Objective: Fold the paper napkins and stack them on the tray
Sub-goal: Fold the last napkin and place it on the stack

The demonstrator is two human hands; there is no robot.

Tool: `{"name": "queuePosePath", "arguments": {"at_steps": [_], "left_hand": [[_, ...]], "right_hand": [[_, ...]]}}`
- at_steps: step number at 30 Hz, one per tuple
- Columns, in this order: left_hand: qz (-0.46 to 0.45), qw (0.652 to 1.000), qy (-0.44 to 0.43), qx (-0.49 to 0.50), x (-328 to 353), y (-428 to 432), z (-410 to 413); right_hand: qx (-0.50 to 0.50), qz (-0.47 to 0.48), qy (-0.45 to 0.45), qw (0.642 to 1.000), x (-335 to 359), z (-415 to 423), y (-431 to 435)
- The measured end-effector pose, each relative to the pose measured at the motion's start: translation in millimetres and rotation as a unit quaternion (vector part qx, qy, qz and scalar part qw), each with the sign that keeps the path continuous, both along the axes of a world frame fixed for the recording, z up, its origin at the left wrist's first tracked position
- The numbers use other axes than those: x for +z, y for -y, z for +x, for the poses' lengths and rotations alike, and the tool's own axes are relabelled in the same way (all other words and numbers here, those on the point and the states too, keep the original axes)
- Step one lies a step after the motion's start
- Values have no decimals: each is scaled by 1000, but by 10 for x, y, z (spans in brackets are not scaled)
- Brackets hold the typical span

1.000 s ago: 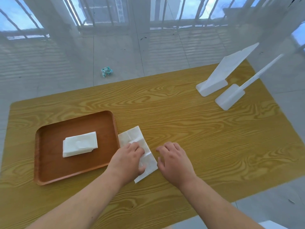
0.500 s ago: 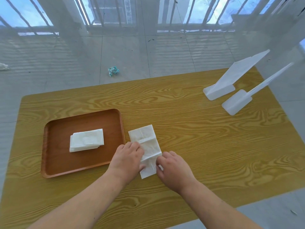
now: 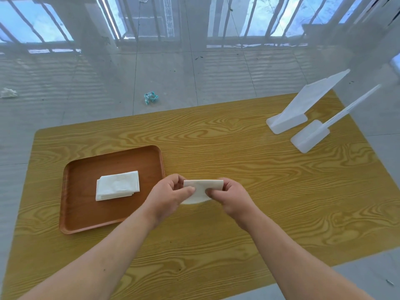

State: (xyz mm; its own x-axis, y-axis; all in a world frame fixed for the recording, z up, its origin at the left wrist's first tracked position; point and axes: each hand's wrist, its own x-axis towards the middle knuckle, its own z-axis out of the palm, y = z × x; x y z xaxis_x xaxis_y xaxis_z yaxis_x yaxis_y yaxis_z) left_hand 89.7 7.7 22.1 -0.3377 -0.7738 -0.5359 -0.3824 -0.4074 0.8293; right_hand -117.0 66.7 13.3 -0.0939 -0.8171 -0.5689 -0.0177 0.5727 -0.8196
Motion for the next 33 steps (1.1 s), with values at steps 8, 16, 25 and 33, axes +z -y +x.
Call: {"name": "queuePosePath", "arguments": {"at_steps": [8,16,25,33], "left_hand": [[120,992,-21,14,-67,32,42],[158,982,-53,90,-106,-41,150],[135,981,-98,94,-143,-48,223],[113,983,-107,94,-56,-26,380]], "right_hand": [[-56,94,118,987,34,74,32],[-75,94,166,979,-51,183,-19],[-60,86,148,983,-126,290,-19],[-68,92,171,979,-96,465,91]]}}
